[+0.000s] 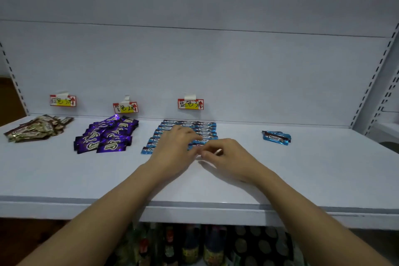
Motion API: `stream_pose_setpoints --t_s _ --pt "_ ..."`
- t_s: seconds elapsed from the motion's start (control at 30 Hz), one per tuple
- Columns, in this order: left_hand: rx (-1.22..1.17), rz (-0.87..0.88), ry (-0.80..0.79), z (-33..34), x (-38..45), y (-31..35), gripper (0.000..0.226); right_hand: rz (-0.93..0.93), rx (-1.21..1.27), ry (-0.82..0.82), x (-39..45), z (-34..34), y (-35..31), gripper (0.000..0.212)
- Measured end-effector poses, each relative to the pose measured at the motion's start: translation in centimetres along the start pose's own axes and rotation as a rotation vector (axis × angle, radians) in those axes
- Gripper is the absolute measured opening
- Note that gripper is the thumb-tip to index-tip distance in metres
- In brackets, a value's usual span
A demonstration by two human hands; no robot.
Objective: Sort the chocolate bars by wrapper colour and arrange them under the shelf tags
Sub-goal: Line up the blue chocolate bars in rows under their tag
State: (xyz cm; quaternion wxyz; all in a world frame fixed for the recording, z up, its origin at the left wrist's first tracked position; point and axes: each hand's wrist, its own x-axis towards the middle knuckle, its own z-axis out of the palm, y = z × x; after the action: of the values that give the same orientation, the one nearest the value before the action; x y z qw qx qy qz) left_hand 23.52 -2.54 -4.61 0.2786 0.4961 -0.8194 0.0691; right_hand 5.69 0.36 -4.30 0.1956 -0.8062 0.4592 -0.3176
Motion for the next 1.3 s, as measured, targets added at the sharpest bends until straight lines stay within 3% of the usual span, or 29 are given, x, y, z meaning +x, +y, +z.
stream_pose_setpoints --t_s 0.33,0.47,0.67,1.13,1.3 --pt "-0.24 0.003 -0.226 7.1 9.4 9.2 0.027 0.358 -0.171 0.324 -0.3 -12.7 11.7 0.015" --pt "-0.294 -0.005 -0.211 9.9 12.3 12.3 0.026 0.471 -0.23 0.334 -0.3 -14.9 15.4 0.014" --pt "-0.288 0.055 -0.279 12.2 14.4 13.8 0.022 0.428 -0.233 0.312 -0.5 -14.4 17.6 0.017" --pt "-0.687 -0.216 -0.24 9.1 13.4 11.2 0.02 0.403 -0.276 0.292 -1.0 -14.7 17.4 0.011" --pt "-0.777 -0.339 -0.219 8.3 14.0 10.0 0.014 0.386 -0.315 0.196 -0.9 -13.9 16.8 0.007"
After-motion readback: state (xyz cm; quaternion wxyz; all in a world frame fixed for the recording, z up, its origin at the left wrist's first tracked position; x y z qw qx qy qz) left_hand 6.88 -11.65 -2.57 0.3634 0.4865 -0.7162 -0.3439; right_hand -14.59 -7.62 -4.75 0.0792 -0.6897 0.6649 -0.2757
